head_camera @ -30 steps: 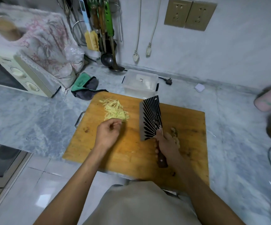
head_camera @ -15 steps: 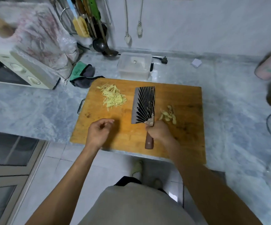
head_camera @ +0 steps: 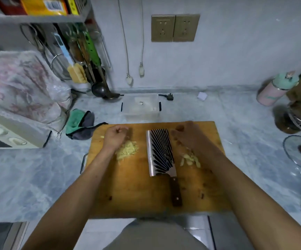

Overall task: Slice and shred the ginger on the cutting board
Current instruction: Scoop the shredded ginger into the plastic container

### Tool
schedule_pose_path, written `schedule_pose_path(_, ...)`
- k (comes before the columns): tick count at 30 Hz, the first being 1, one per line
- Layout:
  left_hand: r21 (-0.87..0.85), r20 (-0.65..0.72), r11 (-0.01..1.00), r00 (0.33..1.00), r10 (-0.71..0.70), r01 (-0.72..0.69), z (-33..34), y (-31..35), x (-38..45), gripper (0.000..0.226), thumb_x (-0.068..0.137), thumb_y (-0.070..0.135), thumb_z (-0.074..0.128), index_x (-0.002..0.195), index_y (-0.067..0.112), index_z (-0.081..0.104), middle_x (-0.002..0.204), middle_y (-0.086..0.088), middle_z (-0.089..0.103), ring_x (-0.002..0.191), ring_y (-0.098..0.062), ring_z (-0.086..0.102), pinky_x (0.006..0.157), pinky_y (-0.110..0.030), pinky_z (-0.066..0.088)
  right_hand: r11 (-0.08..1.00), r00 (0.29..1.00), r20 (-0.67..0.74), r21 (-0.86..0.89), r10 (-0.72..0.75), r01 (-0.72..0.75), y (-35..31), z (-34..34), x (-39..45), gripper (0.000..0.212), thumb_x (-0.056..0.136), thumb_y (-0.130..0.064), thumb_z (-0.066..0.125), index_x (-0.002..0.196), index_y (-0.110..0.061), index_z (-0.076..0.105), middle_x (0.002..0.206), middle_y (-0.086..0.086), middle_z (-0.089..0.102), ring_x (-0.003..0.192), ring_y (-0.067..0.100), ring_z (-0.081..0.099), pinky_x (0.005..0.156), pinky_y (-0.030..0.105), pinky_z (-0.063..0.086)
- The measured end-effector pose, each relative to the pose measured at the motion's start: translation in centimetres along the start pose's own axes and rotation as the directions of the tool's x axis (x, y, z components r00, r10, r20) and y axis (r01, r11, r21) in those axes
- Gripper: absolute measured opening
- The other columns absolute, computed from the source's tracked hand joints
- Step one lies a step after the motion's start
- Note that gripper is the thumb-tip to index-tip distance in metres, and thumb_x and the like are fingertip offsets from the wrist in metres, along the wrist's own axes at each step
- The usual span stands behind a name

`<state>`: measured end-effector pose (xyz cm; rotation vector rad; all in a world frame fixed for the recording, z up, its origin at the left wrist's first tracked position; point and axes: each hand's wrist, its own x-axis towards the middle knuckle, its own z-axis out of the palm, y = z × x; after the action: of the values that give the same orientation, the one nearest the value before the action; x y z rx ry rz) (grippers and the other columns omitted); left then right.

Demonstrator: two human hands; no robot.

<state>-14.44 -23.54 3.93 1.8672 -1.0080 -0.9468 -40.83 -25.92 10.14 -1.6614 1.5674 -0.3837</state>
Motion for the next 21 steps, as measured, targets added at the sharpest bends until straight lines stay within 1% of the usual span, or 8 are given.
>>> schedule_pose_path(3,0.03,-0.074,0.998,0.996,-0.057,0.059,0.1,1.6,5.8,0.017,0.094,0.012,0.057,0.09,0.013,0.073,0.09,-0.004,0.067,0.089,-0.024,0.063,0.086,-0.037,0.053,1.0,1.0,-0.018,0.004,-0.014,0.014,-1.8,-0.1,1.1,0.035,0.096,-0.031,0.064,0.09,0.003,0.07,0.079,0.017,0.074,0.074,0.031,0.073,0.078,0.049,0.061)
schedule_pose_path(6,0.088,-0.116,0.983,0.982,-0.15,0.161,0.5,3.0,9.7,0.027,0.091,0.021,0.059,0.066,0.012,0.053,0.068,-0.006,0.052,0.085,-0.041,0.062,0.074,-0.04,0.05,1.0,0.999,-0.046,0.014,0.008,-0.007,-2.9,0.0,2.1,0.029,0.096,-0.031,0.065,0.09,-0.003,0.072,0.078,0.012,0.075,0.07,0.023,0.074,0.078,0.045,0.062)
schedule_pose_path(7,0.071,-0.106,0.974,0.972,-0.208,0.216,0.7,3.6,10.3,0.03,0.092,0.026,0.06,0.07,0.009,0.051,0.07,-0.007,0.052,0.088,-0.042,0.063,0.075,-0.04,0.051,1.0,0.999,-0.047,0.019,0.02,-0.02,-3.2,0.1,2.4,0.03,0.096,-0.031,0.064,0.09,-0.002,0.071,0.077,0.012,0.075,0.067,0.02,0.074,0.077,0.043,0.061)
schedule_pose_path(10,-0.002,-0.048,0.937,0.935,-0.35,0.35,1.3,4.1,12.1,0.039,0.092,0.034,0.064,0.11,0.001,0.056,0.099,-0.013,0.056,0.102,-0.035,0.062,0.075,-0.035,0.049,0.997,0.998,-0.03,0.064,0.053,-0.051,-3.5,0.8,3.2,0.031,0.099,-0.028,0.062,0.088,0.0,0.069,0.075,0.013,0.075,0.058,0.013,0.071,0.073,0.04,0.059)
schedule_pose_path(12,-0.056,-0.015,0.919,0.92,-0.392,0.39,1.4,3.8,12.9,0.044,0.09,0.033,0.066,0.117,0.001,0.054,0.098,-0.012,0.056,0.093,-0.031,0.061,0.079,-0.035,0.052,0.99,0.997,-0.018,0.117,0.079,-0.076,-3.5,1.4,3.4,0.029,0.1,-0.025,0.061,0.086,-0.001,0.069,0.078,0.015,0.075,0.062,0.018,0.072,0.071,0.039,0.06)
schedule_pose_path(15,-0.15,-0.028,0.908,0.917,-0.399,0.39,1.6,3.3,13.6,0.026,0.086,0.025,0.07,0.09,0.002,0.058,0.082,-0.009,0.058,0.066,-0.02,0.055,0.085,-0.039,0.057,0.971,0.994,-0.012,0.217,0.109,-0.103,-2.9,2.3,3.3,0.023,0.102,-0.027,0.06,0.087,-0.01,0.068,0.08,0.011,0.074,0.066,0.022,0.073,0.066,0.036,0.06)
schedule_pose_path(17,-0.19,-0.031,0.914,0.928,-0.371,0.359,1.4,3.3,13.7,0.023,0.085,0.021,0.073,0.075,0.006,0.059,0.08,-0.008,0.061,0.059,-0.016,0.056,0.083,-0.038,0.058,0.948,0.989,-0.009,0.288,0.147,-0.138,-2.4,2.8,3.1,0.021,0.102,-0.027,0.061,0.086,-0.013,0.065,0.081,0.01,0.073,0.064,0.019,0.071,0.065,0.034,0.059)
schedule_pose_path(21,-0.242,-0.067,0.932,0.954,-0.293,0.269,0.6,3.5,11.7,0.026,0.088,0.021,0.073,0.07,0.008,0.059,0.071,-0.006,0.059,0.053,-0.015,0.057,0.067,-0.031,0.059,0.902,0.981,0.032,0.388,0.192,-0.189,-1.8,3.3,2.3,0.022,0.102,-0.03,0.059,0.087,-0.015,0.064,0.081,0.008,0.072,0.064,0.016,0.071,0.059,0.026,0.057)
